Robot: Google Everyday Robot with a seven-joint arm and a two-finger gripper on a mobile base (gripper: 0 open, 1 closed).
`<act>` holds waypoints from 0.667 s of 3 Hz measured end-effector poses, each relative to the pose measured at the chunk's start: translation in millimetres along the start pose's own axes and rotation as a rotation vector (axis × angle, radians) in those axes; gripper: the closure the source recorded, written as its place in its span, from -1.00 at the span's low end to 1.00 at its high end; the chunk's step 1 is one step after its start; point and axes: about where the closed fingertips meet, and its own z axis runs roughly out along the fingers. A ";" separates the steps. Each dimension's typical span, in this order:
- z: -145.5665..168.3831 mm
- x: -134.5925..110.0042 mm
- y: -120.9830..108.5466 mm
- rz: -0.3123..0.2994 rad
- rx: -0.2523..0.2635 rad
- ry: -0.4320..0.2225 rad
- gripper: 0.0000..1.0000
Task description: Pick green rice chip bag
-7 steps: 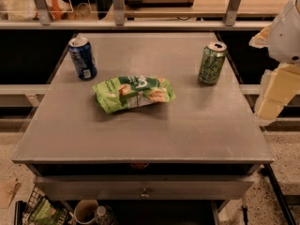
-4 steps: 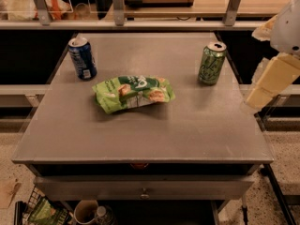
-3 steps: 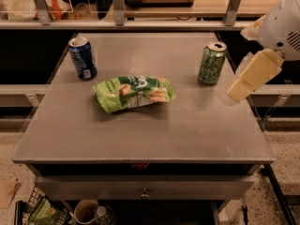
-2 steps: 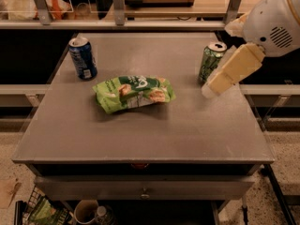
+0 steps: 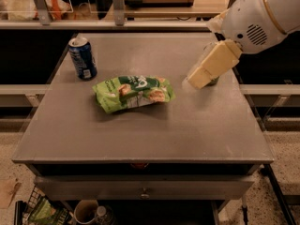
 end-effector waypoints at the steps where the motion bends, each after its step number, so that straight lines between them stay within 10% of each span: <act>1: 11.6 3.1 -1.7 0.000 0.044 -0.009 -1.00; 2: 57.1 23.7 6.0 0.021 0.094 -0.001 -1.00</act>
Offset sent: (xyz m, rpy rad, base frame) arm 0.0588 0.0334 -0.1110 0.0327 -0.1907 -0.2185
